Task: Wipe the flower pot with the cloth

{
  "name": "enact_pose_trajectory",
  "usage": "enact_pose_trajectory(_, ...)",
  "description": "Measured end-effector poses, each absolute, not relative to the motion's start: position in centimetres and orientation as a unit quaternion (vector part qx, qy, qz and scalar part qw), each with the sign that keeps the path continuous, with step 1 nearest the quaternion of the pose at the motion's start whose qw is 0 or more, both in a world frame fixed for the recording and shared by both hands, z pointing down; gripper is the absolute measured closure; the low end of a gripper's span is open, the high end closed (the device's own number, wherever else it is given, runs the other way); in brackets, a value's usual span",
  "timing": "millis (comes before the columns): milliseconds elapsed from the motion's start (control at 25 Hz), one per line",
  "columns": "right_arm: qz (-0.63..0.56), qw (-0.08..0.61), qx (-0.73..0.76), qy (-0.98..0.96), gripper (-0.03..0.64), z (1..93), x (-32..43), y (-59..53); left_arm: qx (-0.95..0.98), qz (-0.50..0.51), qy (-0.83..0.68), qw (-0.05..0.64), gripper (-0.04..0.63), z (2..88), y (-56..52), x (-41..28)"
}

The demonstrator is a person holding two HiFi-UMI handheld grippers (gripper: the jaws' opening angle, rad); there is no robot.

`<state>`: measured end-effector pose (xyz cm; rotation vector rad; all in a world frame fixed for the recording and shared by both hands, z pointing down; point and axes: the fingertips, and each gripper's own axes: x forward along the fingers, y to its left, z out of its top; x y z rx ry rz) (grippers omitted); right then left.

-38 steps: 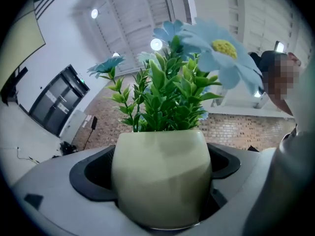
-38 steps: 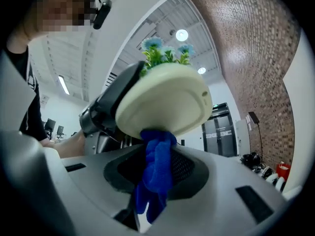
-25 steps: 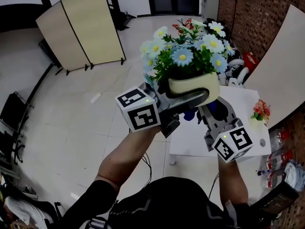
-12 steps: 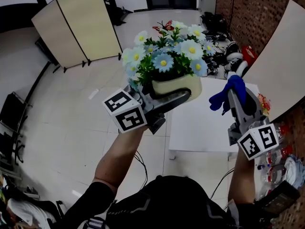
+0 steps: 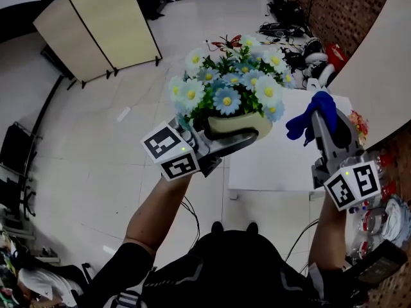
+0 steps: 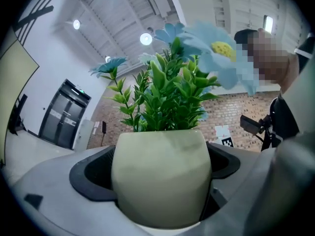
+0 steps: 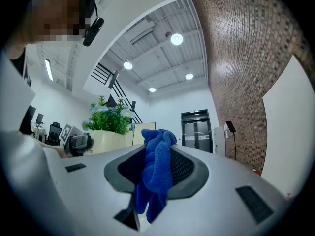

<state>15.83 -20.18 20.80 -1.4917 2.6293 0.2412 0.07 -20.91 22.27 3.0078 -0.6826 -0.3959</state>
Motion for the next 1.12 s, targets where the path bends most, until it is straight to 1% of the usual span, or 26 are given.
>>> enact_pose_trajectory(200, 0.066, 0.034, -0.489, 0.869, 0.515, 23.7, 15.3, -20.5, 0.97, -0.098, -0.219, 0.033, 0.028, 29.0, -21.2, 0.4)
enact_pose_trajectory(320, 0.056, 0.024, -0.491, 0.869, 0.515, 24.3, 15.8, -22.2, 0.968, -0.095, -0.223, 0.057, 0.028, 32.0, -23.1, 0.7)
enact_pose_trajectory(520, 0.043, 0.001, -0.493, 0.869, 0.515, 26.4, 16.5, -23.4, 0.972, -0.056, -0.218, 0.065, 0.028, 37.4, -24.5, 1.5)
enact_pose_trajectory(640, 0.046, -0.009, -0.498, 0.866, 0.515, 28.0, 17.1, -24.0, 0.973, -0.061, -0.213, 0.072, 0.028, 40.4, -25.3, 2.1)
enact_pose_trajectory(880, 0.036, -0.017, -0.499, 0.865, 0.515, 33.9, 16.3, -23.5, 0.97, -0.069, -0.214, 0.097, 0.028, 46.7, -25.2, 1.5)
enact_pose_trajectory(1040, 0.02, -0.028, -0.495, 0.868, 0.515, 38.4, 15.8, -23.7, 0.973, -0.04, -0.21, 0.083, 0.029, 52.2, -25.1, 1.7)
enact_pose_trajectory(1120, 0.02, -0.032, -0.494, 0.869, 0.515, 40.0, 15.9, -23.9, 0.973, -0.037, -0.21, 0.089, 0.029, 54.6, -25.0, 2.0)
